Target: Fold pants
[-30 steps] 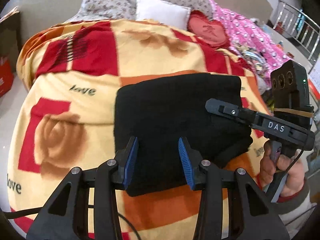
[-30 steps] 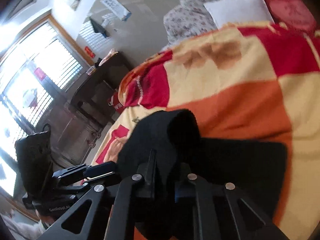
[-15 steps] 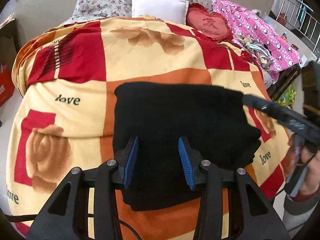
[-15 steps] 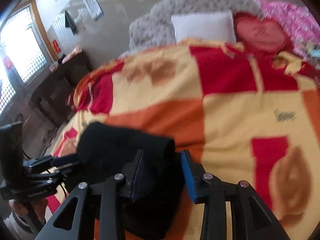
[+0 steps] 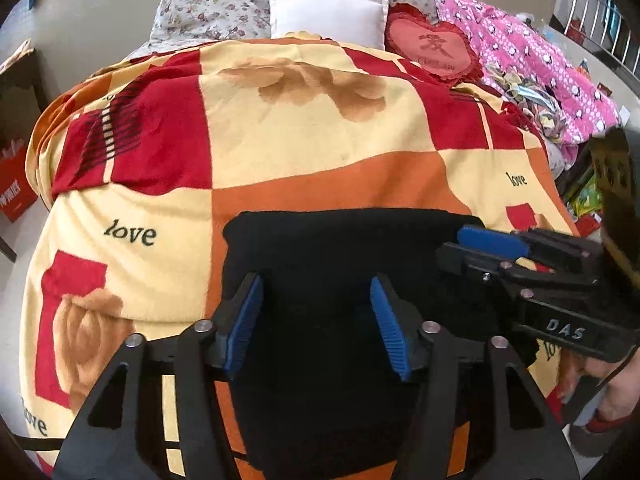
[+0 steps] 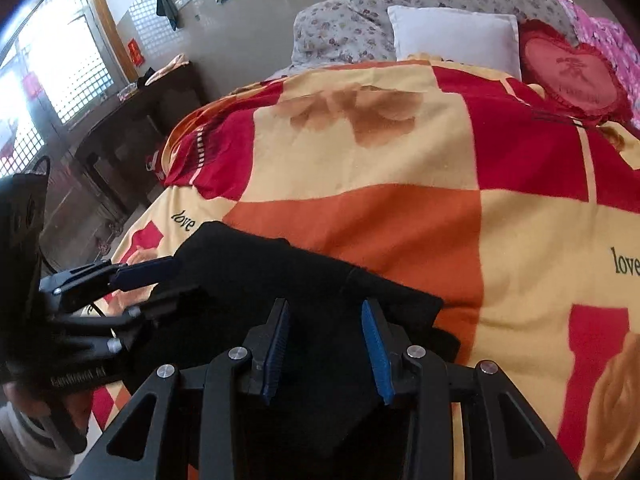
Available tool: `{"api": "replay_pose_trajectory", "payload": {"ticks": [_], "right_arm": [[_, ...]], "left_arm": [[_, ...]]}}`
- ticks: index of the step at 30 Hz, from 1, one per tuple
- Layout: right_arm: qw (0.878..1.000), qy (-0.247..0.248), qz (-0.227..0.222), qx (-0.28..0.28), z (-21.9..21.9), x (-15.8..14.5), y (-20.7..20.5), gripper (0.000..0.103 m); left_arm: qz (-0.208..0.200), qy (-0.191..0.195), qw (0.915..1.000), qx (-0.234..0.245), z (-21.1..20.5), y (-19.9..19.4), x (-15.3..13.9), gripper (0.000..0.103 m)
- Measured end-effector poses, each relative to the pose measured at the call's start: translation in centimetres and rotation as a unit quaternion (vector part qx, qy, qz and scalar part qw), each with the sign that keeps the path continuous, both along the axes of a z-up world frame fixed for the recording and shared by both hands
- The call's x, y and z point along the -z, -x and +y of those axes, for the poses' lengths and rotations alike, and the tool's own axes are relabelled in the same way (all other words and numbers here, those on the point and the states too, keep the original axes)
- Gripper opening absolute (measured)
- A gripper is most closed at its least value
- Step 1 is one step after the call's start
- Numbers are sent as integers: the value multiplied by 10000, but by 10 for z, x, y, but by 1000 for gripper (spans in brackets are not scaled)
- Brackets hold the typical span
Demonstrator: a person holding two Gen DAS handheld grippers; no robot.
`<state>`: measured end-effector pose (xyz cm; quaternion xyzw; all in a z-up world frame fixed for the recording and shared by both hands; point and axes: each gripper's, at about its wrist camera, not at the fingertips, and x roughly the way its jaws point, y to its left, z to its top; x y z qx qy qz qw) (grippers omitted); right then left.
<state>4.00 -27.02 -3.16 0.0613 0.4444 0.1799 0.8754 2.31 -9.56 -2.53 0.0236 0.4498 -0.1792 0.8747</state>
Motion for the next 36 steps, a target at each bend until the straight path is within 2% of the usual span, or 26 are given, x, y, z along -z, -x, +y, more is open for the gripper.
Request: {"api": "replay_pose_trajectory", "payload": {"ticks": [6,9,15,20,23,27,32,36], "right_arm": [[9988,379,-113,-282,15,-24,25,36],[9964,778,-107,-333,21,-23,43,36],[9932,1149,-105,-181,15,-11,79,36],[9954,926,-251,-67,6,1,93,37],[9965,819,-154,-92,2,-7,91,37],[9978,578,-337,18,-4,-26,90,38],[9979,510,-370,155,-7,-30,81,42],[9979,341,-246,496,-20,-17,70,53]], "left_arm": [[-92,-129,9999,-48,-2,5,1,59],[-80,-100,9999,-87,0,7,0,59],[-97,-96,9999,-102,-1,11,1,59],[-139,-124,9997,-149,-2,13,2,61],[-83,-100,9998,-174,1,15,0,61],[-3,-16,9997,-255,7,19,-4,60],[5,-82,9994,-335,14,26,-7,60],[79,106,9989,-453,32,29,-7,61]]}}
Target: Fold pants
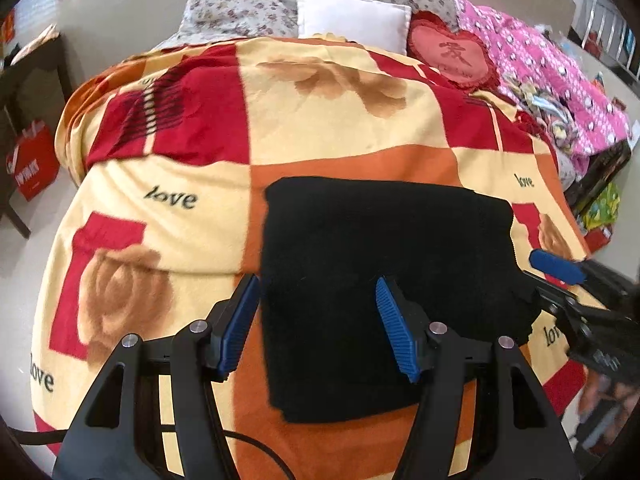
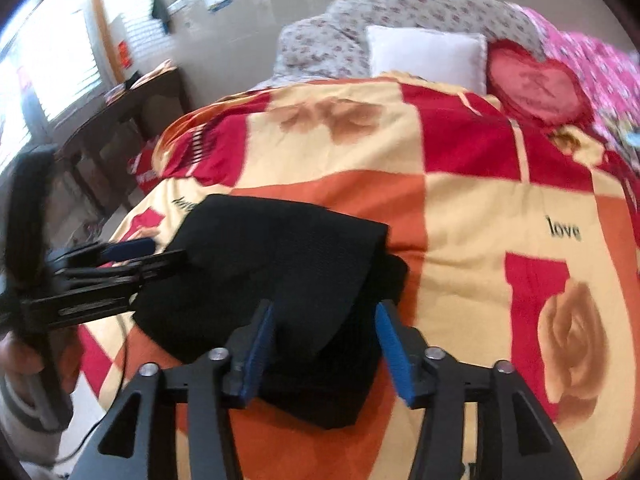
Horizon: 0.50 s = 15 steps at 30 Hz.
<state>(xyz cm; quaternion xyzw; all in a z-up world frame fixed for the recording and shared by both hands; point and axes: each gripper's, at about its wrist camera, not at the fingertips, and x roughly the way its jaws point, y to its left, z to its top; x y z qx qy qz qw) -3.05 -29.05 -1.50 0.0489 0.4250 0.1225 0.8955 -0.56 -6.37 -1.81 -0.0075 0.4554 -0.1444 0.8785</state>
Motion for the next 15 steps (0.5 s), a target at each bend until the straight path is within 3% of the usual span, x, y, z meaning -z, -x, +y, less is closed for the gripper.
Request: {"api": "replay_pose_trajectory", "payload": {"ticks": [7,9,13,15], "right_arm": [[9938,-1002,329,352,-31,29,-18,69],[9914,-1207,406,305,-32,35,-23,69],[9849,-1638,511,248,-34,45,-31,69],[9847,-1671,459,204,-32,46,-34,69]], "left_arm": [[519,893,9946,-57,26,-10,17,62],[541,934,9941,-47,25,-13,20,69],[589,1040,9928,46,22,-17,25,73],[652,1085,9919,67,19,-19,30,83]]}}
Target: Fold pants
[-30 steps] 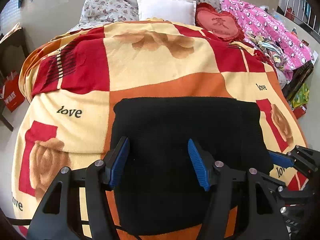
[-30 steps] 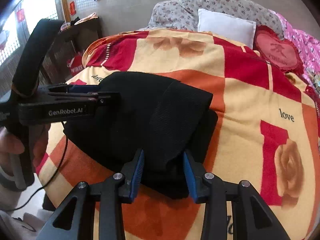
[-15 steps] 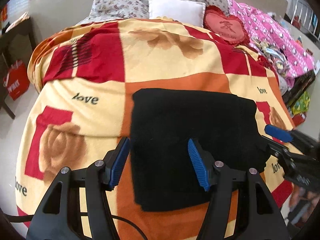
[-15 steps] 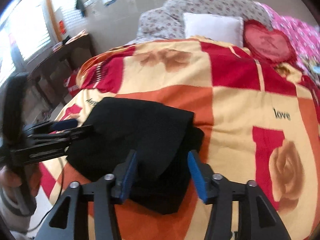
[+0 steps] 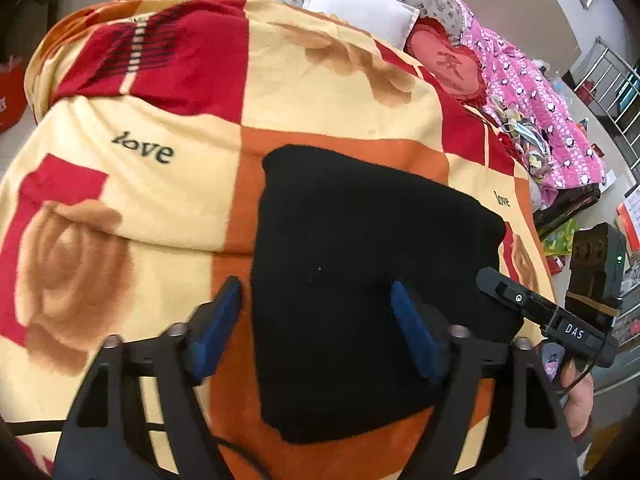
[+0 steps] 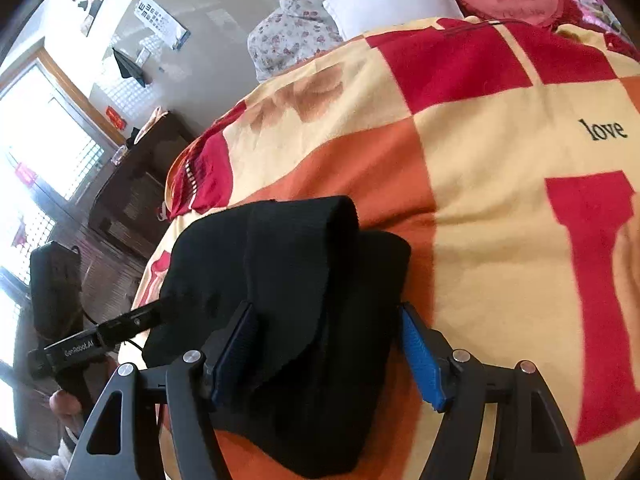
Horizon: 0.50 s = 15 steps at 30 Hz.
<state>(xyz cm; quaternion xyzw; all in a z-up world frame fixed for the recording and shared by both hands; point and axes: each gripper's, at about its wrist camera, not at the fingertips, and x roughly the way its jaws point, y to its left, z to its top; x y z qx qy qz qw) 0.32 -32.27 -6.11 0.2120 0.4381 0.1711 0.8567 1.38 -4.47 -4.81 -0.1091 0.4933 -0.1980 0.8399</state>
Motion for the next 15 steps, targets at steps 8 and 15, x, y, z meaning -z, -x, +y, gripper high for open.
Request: {"api": "replay_pose_trajectory", "payload": {"ticks": [8,15], "right_arm": [[9990,254,-343,-114,12,-10,2,54],[9958,481,-763,-179,16,-45,-15,49]], "left_arm": [[-173,-144,9995,237,-22,3,-3,77],[-490,-29,9981,368,-29,-12,-36,70]]}}
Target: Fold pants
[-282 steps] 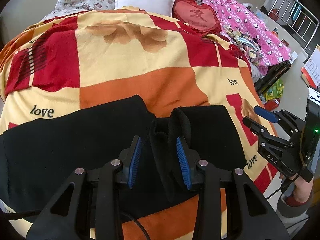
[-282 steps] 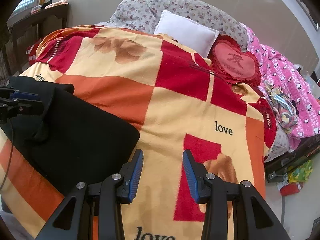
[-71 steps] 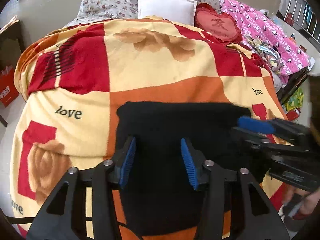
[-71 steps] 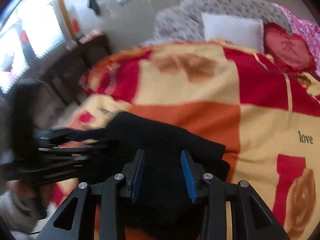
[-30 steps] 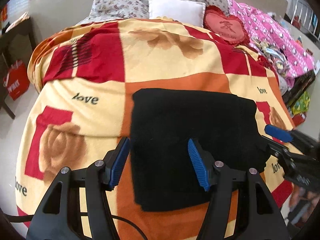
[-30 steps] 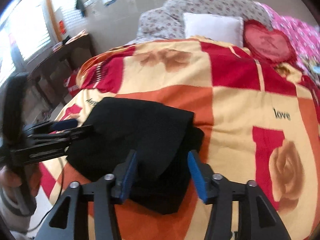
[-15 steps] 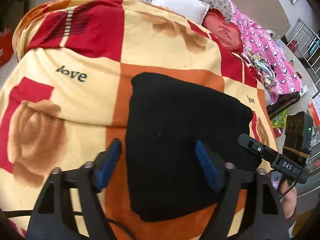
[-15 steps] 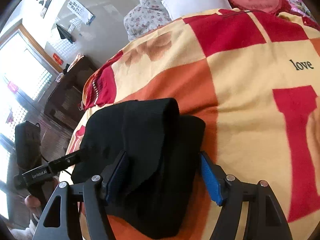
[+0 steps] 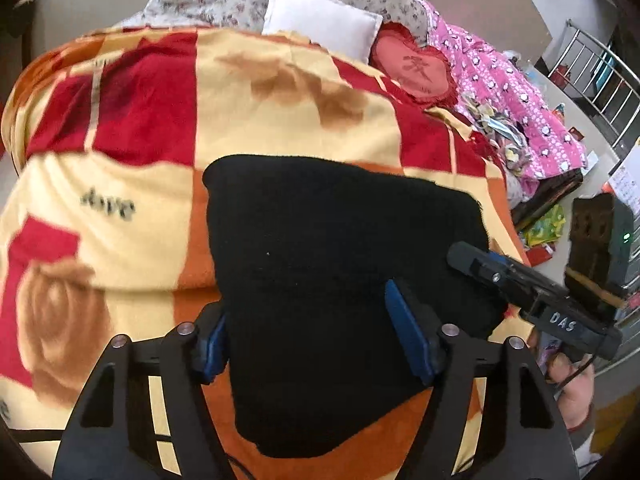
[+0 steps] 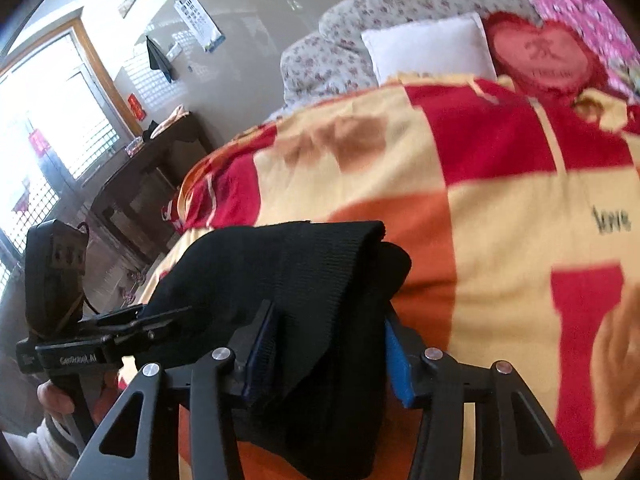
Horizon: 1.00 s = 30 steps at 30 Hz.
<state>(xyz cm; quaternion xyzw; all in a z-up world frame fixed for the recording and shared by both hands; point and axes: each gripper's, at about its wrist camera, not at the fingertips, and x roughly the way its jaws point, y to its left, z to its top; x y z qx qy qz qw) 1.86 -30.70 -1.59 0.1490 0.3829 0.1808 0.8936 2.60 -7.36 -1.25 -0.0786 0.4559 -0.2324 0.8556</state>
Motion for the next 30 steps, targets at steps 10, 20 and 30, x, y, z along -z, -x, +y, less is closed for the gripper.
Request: {"api": "replay_pose_trajectory", "payload": {"ticks": [10,20,30], "right_arm": [[9970,626,412,174,4,18,-78,51],[9969,736,-137,233,4,-18,-37,52],[9865,1629,60,-128,45,8,-25,54]], "left_arm": [[354,-167,9988,-279,-7,-59,36,70],[88,-504,9973,-519,-6,-43,19,71],[-526,-1028,9896,-859,-1,-17,4,71]]}}
